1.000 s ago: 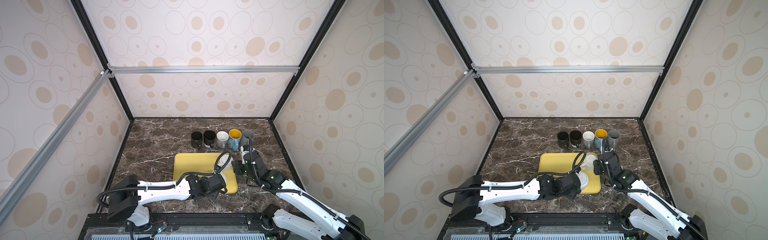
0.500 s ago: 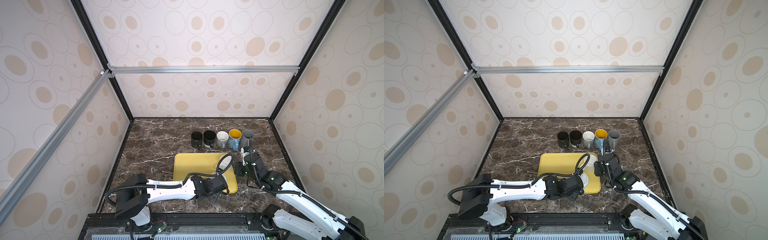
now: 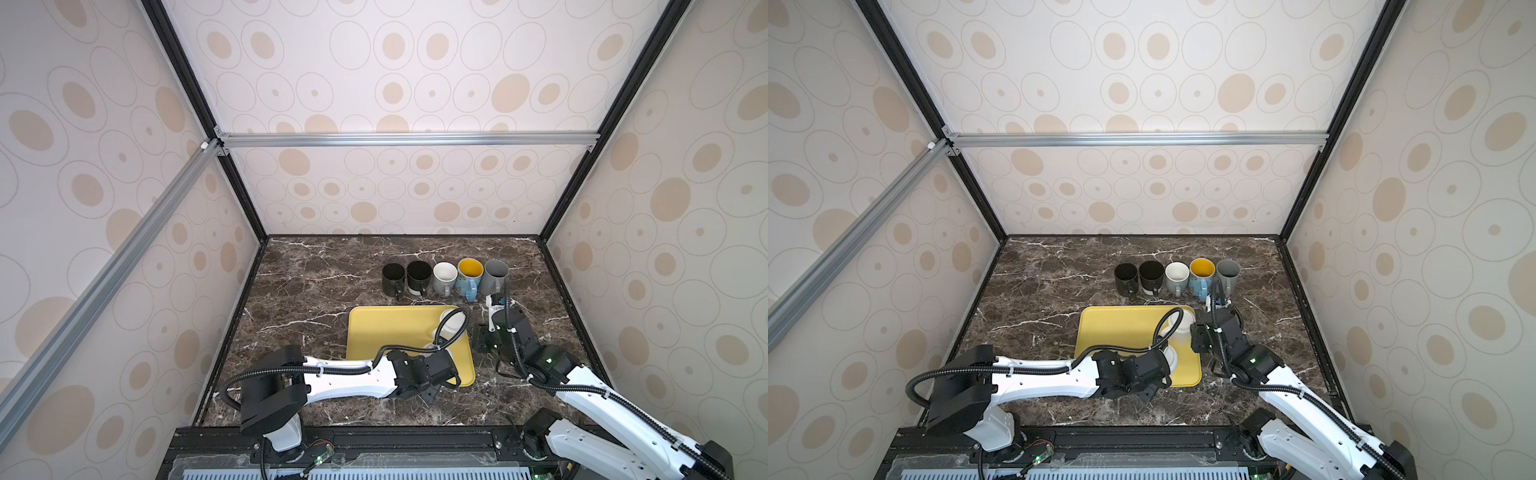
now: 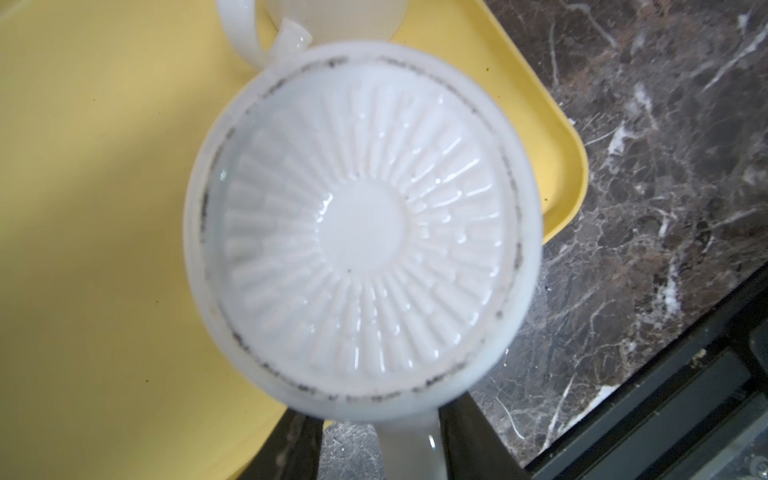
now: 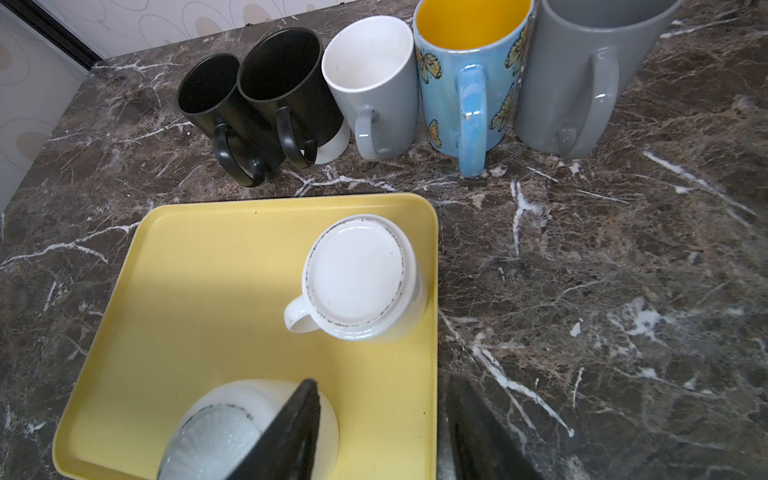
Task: Turn the mug right side up
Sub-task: 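Move the left gripper over the upside-down white mug on the tray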
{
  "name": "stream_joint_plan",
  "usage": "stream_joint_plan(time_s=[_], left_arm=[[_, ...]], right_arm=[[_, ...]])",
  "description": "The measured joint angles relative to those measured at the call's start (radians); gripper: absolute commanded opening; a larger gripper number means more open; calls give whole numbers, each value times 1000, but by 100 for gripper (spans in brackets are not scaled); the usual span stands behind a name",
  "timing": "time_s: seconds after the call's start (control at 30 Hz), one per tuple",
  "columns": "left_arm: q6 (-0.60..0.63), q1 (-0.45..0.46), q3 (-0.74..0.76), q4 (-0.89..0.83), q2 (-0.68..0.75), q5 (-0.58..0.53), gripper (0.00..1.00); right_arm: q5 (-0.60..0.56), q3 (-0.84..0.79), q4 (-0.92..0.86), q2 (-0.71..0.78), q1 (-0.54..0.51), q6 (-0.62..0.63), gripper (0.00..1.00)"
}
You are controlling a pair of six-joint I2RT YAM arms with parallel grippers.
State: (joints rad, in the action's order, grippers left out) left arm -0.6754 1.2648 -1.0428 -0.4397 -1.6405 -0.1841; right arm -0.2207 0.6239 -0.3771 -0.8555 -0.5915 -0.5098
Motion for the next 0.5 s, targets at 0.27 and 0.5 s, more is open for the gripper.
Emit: stream_joint_plan(time_s=[0.27, 0.5], left_arm=[[4, -19, -9, -4, -4, -3, 37], [8, -35, -9, -4, -6, -5, 33]], right_arm=[[0, -6, 1, 20, 5, 0, 52], [0, -14, 0, 22, 10, 0, 52]])
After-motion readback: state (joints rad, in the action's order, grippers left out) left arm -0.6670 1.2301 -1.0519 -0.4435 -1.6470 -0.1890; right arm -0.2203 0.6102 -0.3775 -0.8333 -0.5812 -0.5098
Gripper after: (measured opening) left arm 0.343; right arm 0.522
